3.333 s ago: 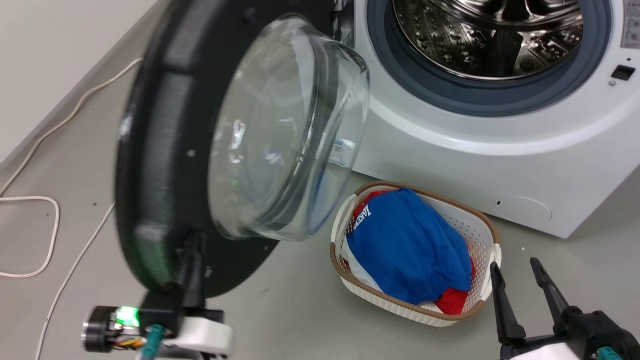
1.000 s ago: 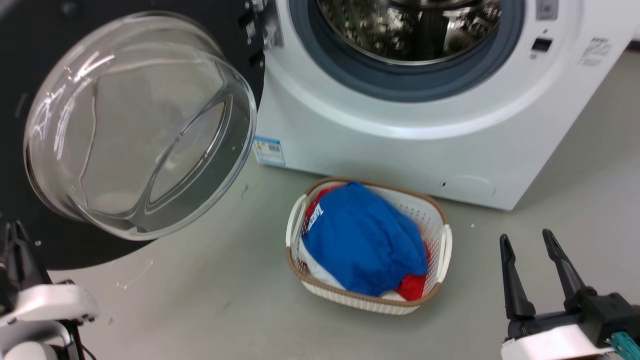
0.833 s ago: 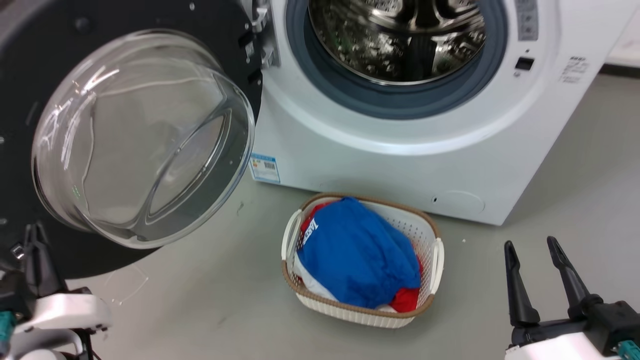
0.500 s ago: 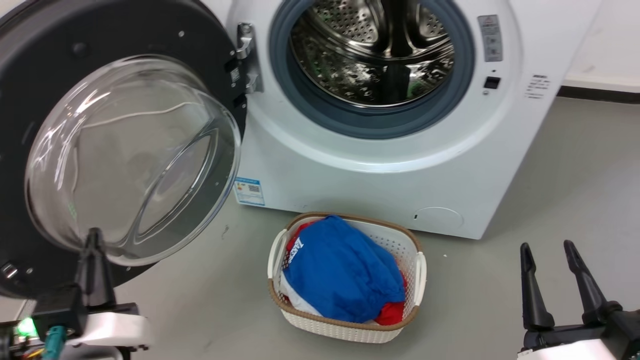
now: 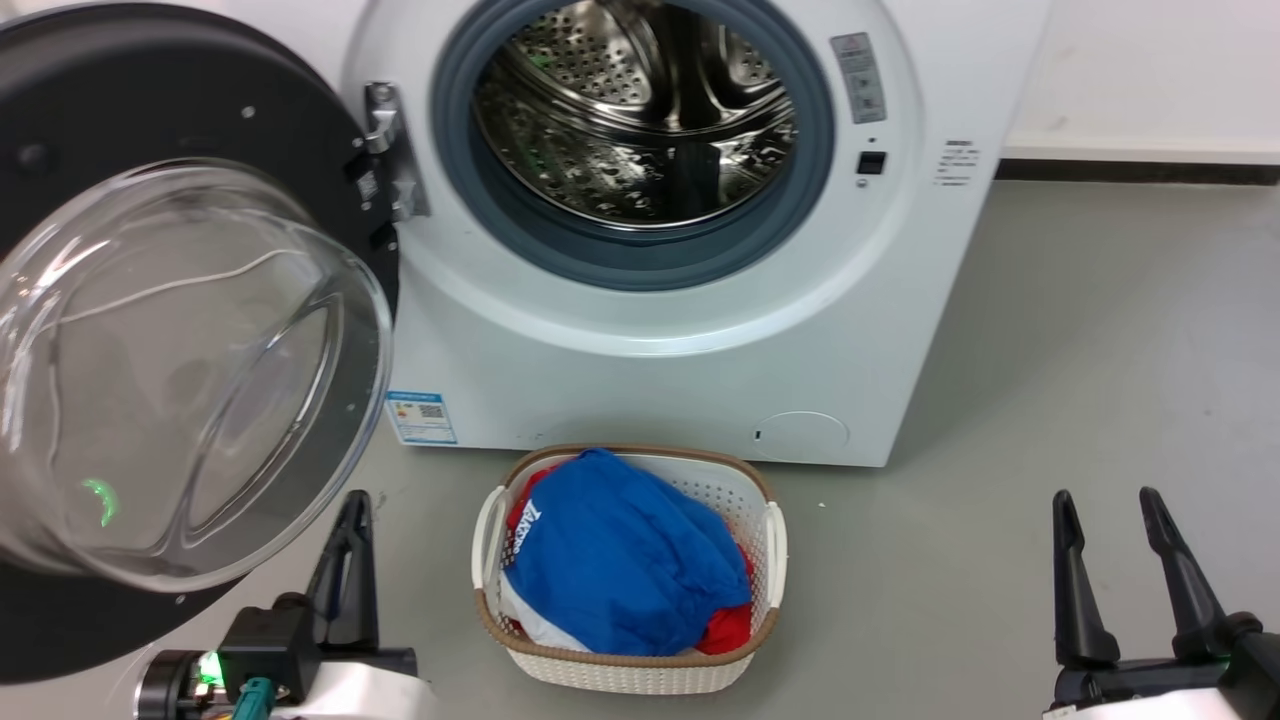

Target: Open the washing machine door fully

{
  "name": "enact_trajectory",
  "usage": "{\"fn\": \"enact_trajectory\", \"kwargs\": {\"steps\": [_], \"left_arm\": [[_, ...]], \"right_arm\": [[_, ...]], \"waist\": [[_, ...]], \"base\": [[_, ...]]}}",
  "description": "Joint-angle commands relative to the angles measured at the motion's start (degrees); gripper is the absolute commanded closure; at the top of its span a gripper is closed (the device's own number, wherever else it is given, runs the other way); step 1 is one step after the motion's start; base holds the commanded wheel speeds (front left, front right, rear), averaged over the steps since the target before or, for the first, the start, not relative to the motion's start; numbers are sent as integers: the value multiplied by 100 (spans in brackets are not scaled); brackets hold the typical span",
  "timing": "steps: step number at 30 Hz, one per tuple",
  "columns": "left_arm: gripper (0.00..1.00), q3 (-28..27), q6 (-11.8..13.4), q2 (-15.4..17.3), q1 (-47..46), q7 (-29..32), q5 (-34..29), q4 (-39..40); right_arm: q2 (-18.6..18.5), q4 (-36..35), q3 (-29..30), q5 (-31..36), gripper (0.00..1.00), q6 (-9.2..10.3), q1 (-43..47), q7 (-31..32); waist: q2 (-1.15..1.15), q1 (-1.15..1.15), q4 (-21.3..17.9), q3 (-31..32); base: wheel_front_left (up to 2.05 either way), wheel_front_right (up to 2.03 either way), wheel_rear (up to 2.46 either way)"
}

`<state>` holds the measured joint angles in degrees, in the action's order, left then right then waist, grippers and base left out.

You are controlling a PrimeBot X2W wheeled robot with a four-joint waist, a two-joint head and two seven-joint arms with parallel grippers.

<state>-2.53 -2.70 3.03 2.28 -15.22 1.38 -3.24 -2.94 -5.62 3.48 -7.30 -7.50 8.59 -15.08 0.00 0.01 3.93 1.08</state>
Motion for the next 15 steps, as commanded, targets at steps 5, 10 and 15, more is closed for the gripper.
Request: {"fn": "enact_trajectory", "kwargs": {"steps": [5, 10, 15], "left_arm": [[76, 302, 146, -16, 139, 13, 133, -25], [0, 456, 245, -16, 198, 13, 205, 17], [0, 501, 374, -17, 247, 13, 58, 9]], "right_arm": [[12, -44, -55, -23, 0, 1, 138, -12], [12, -39, -58, -75, 0, 1, 202, -11], [12, -6, -95, -53, 0, 1, 214, -11]], "waist": [[0, -1, -223, 18], [0, -1, -273, 17], [0, -1, -273, 25]], "base": [[0, 0, 0], [0, 0, 0], [0, 0, 0]]}}
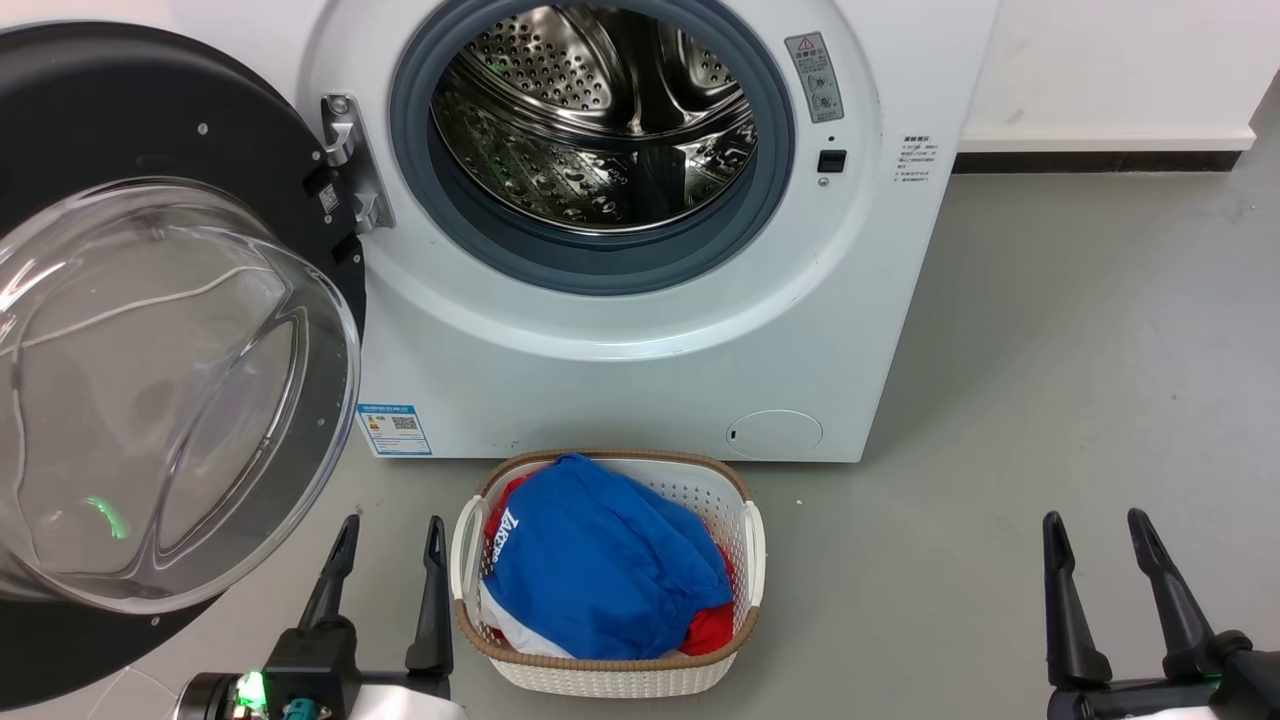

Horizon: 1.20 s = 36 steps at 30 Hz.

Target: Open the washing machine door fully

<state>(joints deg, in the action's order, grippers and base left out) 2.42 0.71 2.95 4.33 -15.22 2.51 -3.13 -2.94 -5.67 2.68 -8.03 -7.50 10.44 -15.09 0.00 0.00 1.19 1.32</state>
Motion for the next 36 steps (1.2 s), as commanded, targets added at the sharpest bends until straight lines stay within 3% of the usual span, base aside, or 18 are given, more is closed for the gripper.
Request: {"fn": "enact_trajectory", "kwargs": {"steps": [1, 14, 15, 19, 36], "left_arm": [[0, 12, 44, -9, 45, 13, -78, -7], [0, 61, 143, -10, 41, 13, -116, -59], [100, 72, 130, 0, 13, -2, -79, -84], [100, 79, 125, 0, 70, 15, -10, -301], [100, -141, -86, -2, -197, 496, 1990, -474]], "right_arm": [[12, 4, -23, 28, 0, 1, 26, -11], [12, 38, -13, 20, 0, 1, -15, -10], [1, 45, -19, -4, 100, 0, 7, 1], [2, 248, -36, -64, 100, 0, 56, 24], [-113, 617, -88, -2055, 100, 0, -337, 382]], "waist": [[0, 0, -1, -1], [0, 0, -12, 8], [0, 0, -13, 7], [0, 0, -14, 7], [0, 0, -28, -15]], "base": [[0, 0, 0], [0, 0, 0], [0, 0, 0], [0, 0, 0], [0, 0, 0]]}}
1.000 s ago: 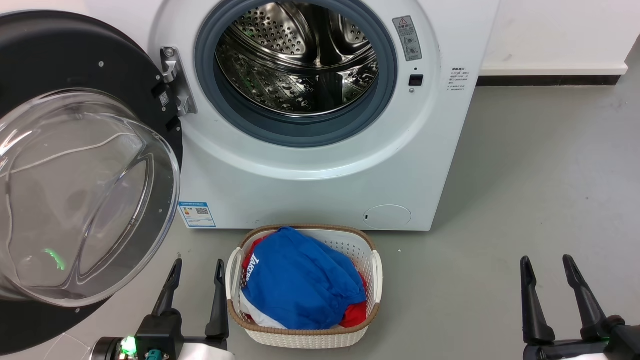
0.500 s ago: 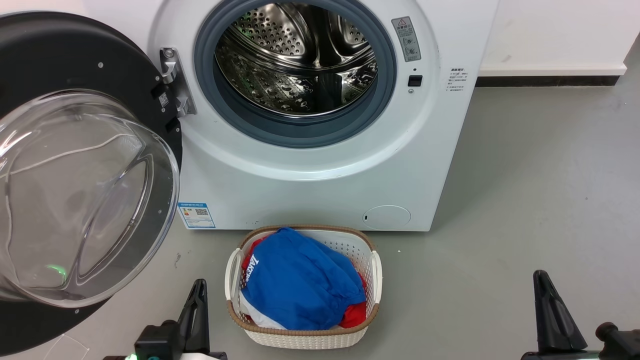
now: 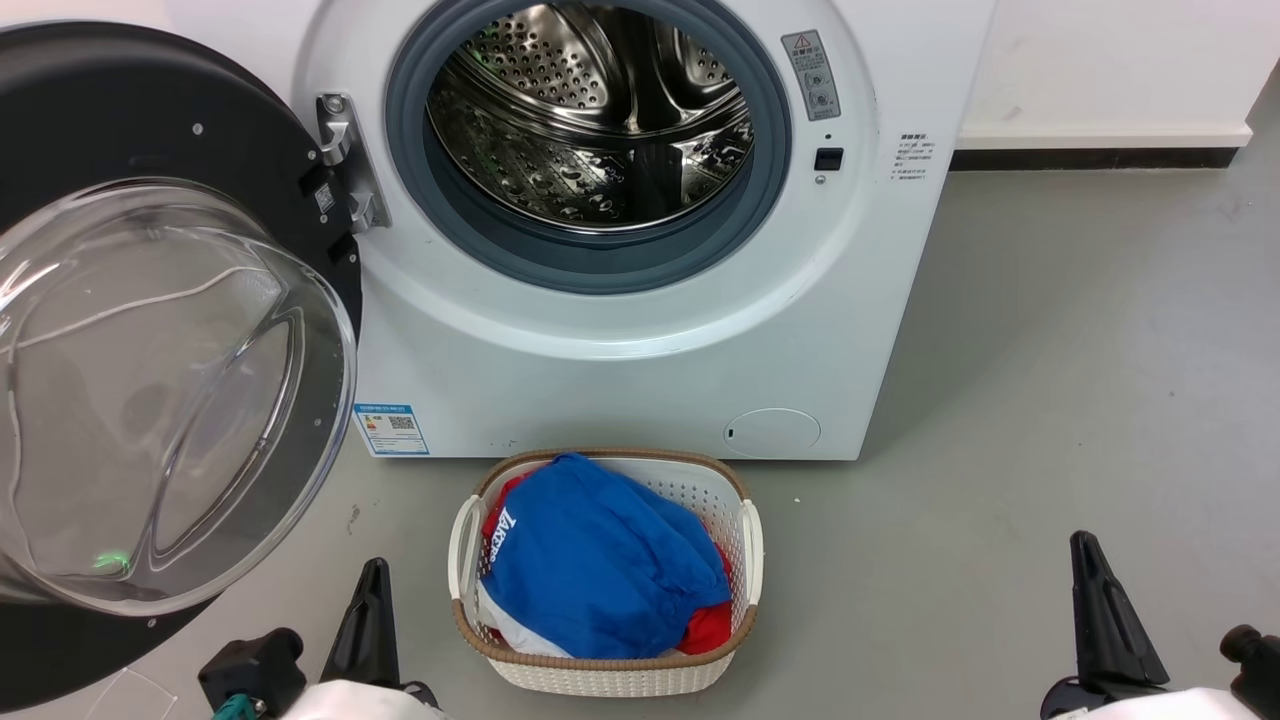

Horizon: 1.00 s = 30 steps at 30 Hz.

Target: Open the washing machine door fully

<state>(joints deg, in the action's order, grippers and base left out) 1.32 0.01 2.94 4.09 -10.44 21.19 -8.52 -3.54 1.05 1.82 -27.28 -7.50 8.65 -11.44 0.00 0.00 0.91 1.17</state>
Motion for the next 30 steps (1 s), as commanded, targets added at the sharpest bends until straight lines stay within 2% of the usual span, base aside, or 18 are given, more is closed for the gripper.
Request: {"fn": "enact_trajectory", "kwargs": {"steps": [1, 30], "left_arm": [[100, -43, -27, -1, -188, 43, 229, 57], [100, -327, -309, -3, -534, 672, 2836, -167]], "right_arm": [[-57, -35, -4, -234, 100, 0, -178, 36], [-133, 456, 19, -2744, 100, 0, -683, 578]], "waist": [[0, 0, -1, -1], [0, 0, -25, -38]], "base": [[0, 0, 0], [0, 0, 0]]}}
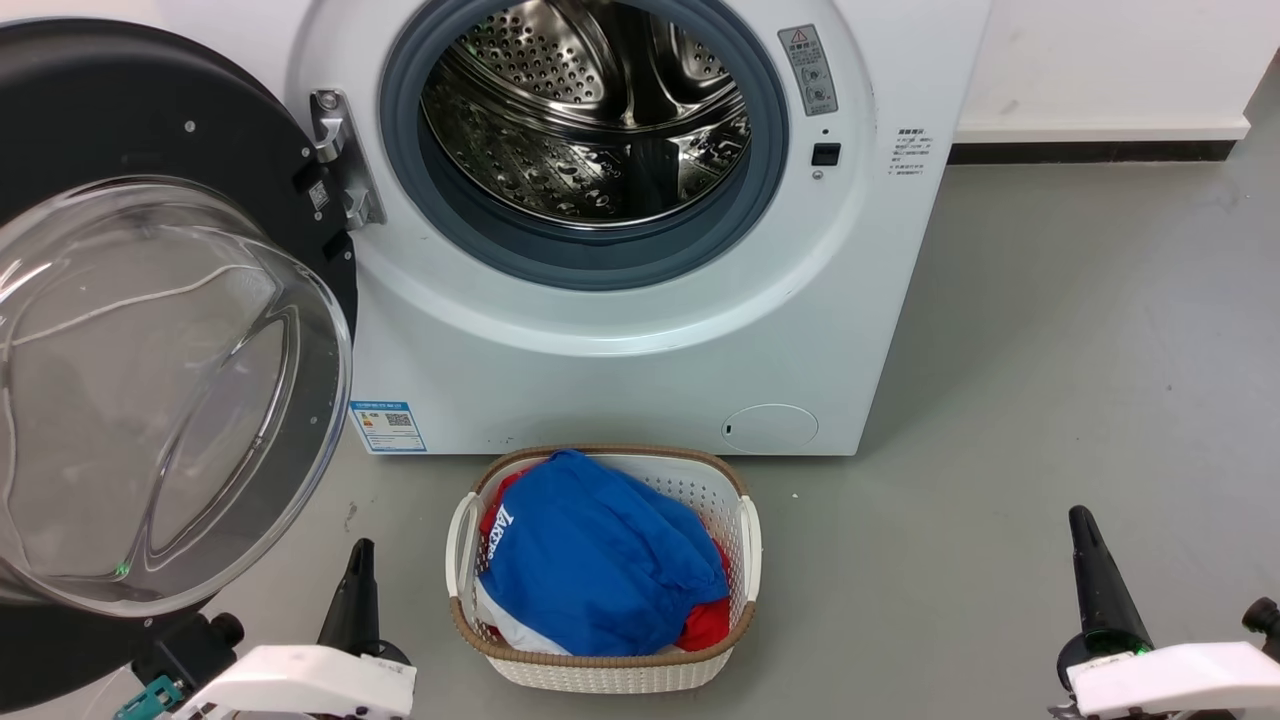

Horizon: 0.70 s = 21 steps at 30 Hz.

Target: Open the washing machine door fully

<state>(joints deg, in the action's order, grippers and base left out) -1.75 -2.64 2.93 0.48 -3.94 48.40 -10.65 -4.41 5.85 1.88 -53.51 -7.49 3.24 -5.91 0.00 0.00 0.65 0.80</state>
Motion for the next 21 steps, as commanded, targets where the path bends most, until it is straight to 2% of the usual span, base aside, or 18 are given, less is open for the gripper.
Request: {"fn": "enact_trajectory", "kwargs": {"steps": [1, 21], "left_arm": [[100, -27, -50, -2, -182, 39, 193, 40], [100, -182, -206, -4, -362, 377, 1580, -85]], "right_arm": [[-47, -9, 15, -192, 100, -1, -161, 42], [-54, 258, 69, -1494, 100, -1, -420, 364]], "waist": [[0, 0, -1, -2], [0, 0, -18, -27]], "base": [[0, 0, 0], [0, 0, 0]]}}
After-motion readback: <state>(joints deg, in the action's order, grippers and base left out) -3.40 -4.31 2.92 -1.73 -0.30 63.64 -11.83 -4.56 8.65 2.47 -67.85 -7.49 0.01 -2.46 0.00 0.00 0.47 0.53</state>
